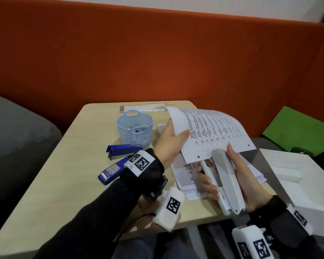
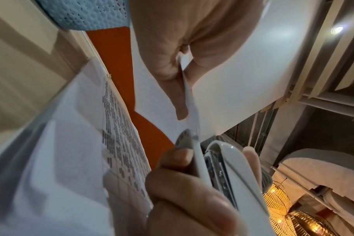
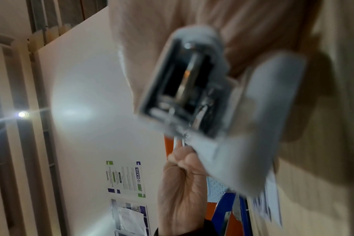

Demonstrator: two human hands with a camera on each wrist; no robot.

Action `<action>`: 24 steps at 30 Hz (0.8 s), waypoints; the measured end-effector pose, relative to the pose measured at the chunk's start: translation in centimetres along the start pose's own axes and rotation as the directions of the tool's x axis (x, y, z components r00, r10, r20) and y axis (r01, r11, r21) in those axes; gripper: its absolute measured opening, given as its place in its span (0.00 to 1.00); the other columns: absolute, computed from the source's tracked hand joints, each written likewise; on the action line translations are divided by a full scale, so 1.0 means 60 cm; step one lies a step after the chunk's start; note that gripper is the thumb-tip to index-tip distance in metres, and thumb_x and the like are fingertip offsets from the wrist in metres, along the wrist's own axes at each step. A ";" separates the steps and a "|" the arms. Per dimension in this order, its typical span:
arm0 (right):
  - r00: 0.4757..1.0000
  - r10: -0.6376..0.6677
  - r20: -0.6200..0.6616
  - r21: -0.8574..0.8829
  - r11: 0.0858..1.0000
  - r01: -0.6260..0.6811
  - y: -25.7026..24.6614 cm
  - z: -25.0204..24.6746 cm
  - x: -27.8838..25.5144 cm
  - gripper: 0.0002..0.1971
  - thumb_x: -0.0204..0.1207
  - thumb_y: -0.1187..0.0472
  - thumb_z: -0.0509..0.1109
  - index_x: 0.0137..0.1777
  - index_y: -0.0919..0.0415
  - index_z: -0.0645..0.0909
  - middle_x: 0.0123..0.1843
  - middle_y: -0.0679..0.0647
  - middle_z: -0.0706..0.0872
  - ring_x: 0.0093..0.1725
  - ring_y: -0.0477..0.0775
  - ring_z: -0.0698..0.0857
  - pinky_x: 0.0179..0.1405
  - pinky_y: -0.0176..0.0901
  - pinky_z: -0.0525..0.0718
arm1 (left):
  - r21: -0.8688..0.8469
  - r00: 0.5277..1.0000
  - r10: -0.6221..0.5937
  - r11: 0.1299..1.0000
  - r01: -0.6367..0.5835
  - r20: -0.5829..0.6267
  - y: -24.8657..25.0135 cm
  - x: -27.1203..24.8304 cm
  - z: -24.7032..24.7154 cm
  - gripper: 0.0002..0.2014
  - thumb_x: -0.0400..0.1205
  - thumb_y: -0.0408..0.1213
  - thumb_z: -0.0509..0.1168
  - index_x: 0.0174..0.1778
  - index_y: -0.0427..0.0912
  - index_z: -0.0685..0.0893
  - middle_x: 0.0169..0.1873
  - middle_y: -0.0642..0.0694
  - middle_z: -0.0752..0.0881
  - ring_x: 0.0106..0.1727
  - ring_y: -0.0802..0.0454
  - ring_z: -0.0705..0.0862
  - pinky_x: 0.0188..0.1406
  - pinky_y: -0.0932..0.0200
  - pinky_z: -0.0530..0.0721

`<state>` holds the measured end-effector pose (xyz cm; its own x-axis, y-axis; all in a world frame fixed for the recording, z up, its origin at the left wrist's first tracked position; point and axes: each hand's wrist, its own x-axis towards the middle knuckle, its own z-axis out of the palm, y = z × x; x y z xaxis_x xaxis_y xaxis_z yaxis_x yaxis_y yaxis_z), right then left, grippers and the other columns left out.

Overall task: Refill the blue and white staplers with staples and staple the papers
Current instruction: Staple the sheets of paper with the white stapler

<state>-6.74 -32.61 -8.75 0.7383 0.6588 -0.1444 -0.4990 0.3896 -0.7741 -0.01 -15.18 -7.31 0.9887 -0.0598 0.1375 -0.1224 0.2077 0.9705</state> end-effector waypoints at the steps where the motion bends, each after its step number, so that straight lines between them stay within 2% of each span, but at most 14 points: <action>1: 1.000 0.003 -0.010 -0.017 1.000 -0.003 0.000 0.003 0.000 0.40 0.75 0.26 0.52 0.42 0.67 0.79 0.33 0.61 0.76 0.27 0.53 0.73 0.28 0.43 0.69 | 0.000 1.000 0.004 1.000 -0.004 -0.002 0.000 -0.001 0.001 0.22 0.85 0.26 0.60 0.75 0.40 0.70 0.68 0.40 0.83 0.69 0.43 0.81 0.73 0.37 0.75; 5: 1.000 0.023 -0.007 -0.036 0.999 -0.023 0.003 0.008 0.000 0.39 0.75 0.26 0.53 0.43 0.68 0.80 0.34 0.60 0.76 0.28 0.54 0.74 0.30 0.44 0.70 | 0.039 0.999 0.045 0.998 -0.046 0.028 0.001 -0.005 0.005 0.22 0.85 0.27 0.60 0.75 0.41 0.69 0.69 0.41 0.81 0.71 0.45 0.79 0.74 0.40 0.74; 7: 1.000 0.015 -0.023 -0.062 0.998 -0.017 0.003 0.014 0.000 0.39 0.76 0.27 0.52 0.41 0.67 0.81 0.32 0.59 0.76 0.27 0.54 0.73 0.30 0.43 0.70 | 0.055 0.998 0.058 0.997 -0.060 0.039 0.000 -0.006 0.007 0.22 0.85 0.26 0.60 0.76 0.40 0.68 0.70 0.42 0.81 0.72 0.47 0.79 0.75 0.43 0.73; 11: 0.996 -0.015 -0.086 -0.101 0.995 0.006 0.002 0.021 0.000 0.39 0.75 0.28 0.50 0.36 0.67 0.82 0.28 0.59 0.76 0.24 0.54 0.72 0.26 0.41 0.72 | 0.045 0.997 0.065 0.997 -0.067 0.047 -0.007 -0.006 0.009 0.23 0.85 0.28 0.61 0.77 0.41 0.68 0.69 0.43 0.81 0.71 0.47 0.79 0.75 0.40 0.73; 13: 0.994 -0.041 -0.101 -0.118 0.993 0.029 0.004 0.015 0.000 0.38 0.74 0.28 0.55 0.39 0.68 0.81 0.30 0.60 0.77 0.25 0.54 0.73 0.27 0.42 0.73 | 0.037 0.997 0.057 0.998 -0.059 0.053 -0.008 -0.005 0.008 0.24 0.85 0.28 0.60 0.77 0.42 0.67 0.69 0.43 0.81 0.71 0.47 0.79 0.74 0.39 0.74; 14: 0.993 -0.055 -0.101 -0.120 0.992 0.043 0.005 0.012 0.001 0.37 0.72 0.27 0.60 0.41 0.68 0.81 0.32 0.61 0.78 0.26 0.54 0.74 0.28 0.43 0.74 | 0.037 0.997 0.056 0.998 -0.058 0.060 -0.009 -0.004 0.008 0.24 0.85 0.28 0.60 0.77 0.42 0.67 0.70 0.43 0.81 0.71 0.46 0.79 0.74 0.39 0.74; 17: 0.991 -0.076 -0.110 -0.122 0.990 0.063 0.006 0.006 0.001 0.37 0.61 0.29 0.75 0.47 0.67 0.84 0.35 0.63 0.80 0.27 0.55 0.77 0.28 0.44 0.77 | 0.036 0.996 0.056 0.998 -0.058 0.072 -0.010 -0.005 0.010 0.25 0.84 0.29 0.60 0.78 0.42 0.66 0.70 0.43 0.81 0.71 0.46 0.79 0.73 0.38 0.74; 24: 0.983 -0.094 -0.155 -0.108 0.991 0.077 0.006 0.006 0.001 0.35 0.54 0.34 0.82 0.42 0.69 0.86 0.33 0.64 0.80 0.23 0.56 0.78 0.23 0.44 0.81 | 0.014 0.995 0.056 0.998 -0.057 0.077 -0.012 -0.005 0.012 0.25 0.85 0.29 0.60 0.78 0.43 0.66 0.70 0.44 0.81 0.72 0.46 0.79 0.74 0.38 0.74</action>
<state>-7.06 -32.18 -8.82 0.8433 0.5115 -0.1651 -0.3885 0.3678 -0.8449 -0.26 -15.99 -7.90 0.9706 -0.1234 0.2067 -0.1802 0.1970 0.9637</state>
